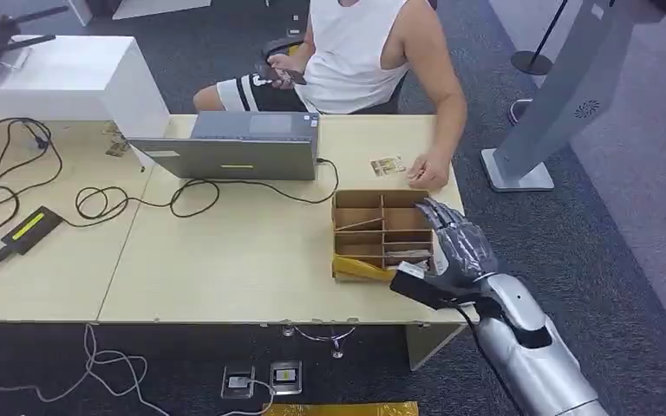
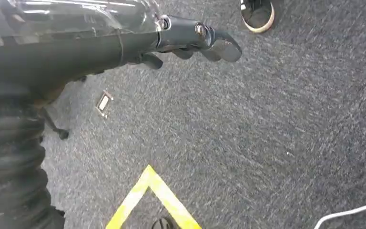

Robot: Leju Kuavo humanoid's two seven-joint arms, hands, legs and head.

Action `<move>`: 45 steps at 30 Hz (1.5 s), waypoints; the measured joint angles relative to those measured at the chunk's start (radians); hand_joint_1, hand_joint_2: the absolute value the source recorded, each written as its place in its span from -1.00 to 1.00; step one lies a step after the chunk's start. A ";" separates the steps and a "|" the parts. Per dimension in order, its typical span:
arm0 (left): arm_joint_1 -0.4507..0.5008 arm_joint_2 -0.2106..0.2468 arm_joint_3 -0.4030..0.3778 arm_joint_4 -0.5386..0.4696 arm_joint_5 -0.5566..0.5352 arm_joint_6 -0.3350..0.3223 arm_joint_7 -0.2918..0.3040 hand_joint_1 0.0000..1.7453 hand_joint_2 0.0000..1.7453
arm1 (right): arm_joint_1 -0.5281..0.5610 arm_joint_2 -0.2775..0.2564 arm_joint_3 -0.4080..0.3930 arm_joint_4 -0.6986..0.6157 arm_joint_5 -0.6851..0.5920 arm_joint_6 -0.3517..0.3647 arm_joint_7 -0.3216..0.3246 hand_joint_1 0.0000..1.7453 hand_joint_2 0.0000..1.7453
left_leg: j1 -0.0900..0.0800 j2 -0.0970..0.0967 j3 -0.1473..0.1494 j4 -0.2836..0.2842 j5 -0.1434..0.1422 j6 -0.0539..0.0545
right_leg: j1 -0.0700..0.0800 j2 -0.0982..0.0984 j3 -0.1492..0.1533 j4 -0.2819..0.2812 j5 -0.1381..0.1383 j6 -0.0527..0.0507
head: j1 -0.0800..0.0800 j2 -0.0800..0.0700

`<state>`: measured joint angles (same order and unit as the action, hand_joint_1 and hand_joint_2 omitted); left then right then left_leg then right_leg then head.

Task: Pass the card to the sensor for recognition and then transmit it.

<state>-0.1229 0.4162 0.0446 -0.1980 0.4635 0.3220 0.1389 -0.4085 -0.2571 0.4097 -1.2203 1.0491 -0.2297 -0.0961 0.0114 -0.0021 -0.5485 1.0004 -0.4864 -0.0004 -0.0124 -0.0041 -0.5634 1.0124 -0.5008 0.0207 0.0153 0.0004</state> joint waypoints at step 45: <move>0.000 -0.008 0.020 0.000 0.029 0.032 0.011 -1.00 1.00 | -0.069 0.062 -0.002 0.241 -0.104 -0.173 -0.090 -1.00 1.00 | 0.000 0.000 0.000 0.000 0.000 0.000 | 0.000 0.000 0.000 0.000 0.000 0.000 | 0.000 0.000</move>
<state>-0.1225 0.4078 0.0645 -0.1980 0.4929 0.3536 0.1503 -0.4773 -0.1953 0.4082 -0.9792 0.9453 -0.4025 -0.1865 0.0113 -0.0021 -0.5485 1.0005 -0.4864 -0.0004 -0.0125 -0.0040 -0.5635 1.0124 -0.5008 0.0207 0.0152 0.0004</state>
